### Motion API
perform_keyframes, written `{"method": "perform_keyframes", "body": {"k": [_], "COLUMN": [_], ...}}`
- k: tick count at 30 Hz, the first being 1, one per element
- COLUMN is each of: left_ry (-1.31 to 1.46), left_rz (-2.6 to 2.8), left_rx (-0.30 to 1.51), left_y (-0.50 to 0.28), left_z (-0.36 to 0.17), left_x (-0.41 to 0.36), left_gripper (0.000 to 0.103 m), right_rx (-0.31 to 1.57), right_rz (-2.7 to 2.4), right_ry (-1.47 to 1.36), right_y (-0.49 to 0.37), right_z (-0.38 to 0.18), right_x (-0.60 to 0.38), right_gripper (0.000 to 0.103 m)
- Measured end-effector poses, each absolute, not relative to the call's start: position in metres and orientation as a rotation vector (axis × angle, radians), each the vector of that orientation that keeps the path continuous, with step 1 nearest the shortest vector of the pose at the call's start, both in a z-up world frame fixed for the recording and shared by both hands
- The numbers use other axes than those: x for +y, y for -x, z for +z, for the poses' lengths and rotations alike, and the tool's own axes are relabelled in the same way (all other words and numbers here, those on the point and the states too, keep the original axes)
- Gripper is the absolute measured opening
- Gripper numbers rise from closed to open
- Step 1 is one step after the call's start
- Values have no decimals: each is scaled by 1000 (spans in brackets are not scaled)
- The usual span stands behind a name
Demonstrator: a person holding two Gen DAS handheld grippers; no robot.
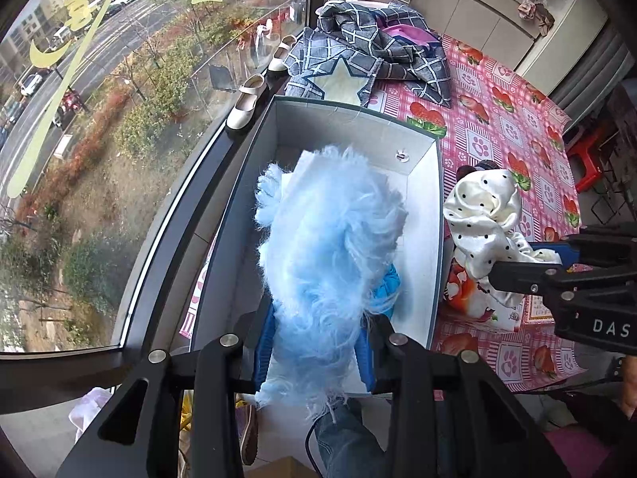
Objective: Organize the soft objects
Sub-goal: 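Carry the fluffy puff and polka-dot scrunchie in both tools over the box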
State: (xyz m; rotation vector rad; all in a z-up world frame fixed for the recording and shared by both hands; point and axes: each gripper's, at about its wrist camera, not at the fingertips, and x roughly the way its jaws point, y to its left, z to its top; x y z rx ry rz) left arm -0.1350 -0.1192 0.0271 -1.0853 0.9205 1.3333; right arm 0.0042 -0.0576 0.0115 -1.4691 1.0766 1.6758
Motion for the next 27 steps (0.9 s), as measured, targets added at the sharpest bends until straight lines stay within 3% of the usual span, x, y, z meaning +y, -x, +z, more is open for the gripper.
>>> {"method": "perform_keyframes", "body": {"k": [27], "left_ry": [1215], "left_rz": [1339], "left_rx": [939], "left_y": [143], "left_z": [2], "left_x": [-97], "left_gripper": [38], "right_rx": [1171], "right_rz": [1672], "right_ry": [1440], "right_y": [28], "right_z": [0], "right_x": [-40], "right_gripper": [30]}}
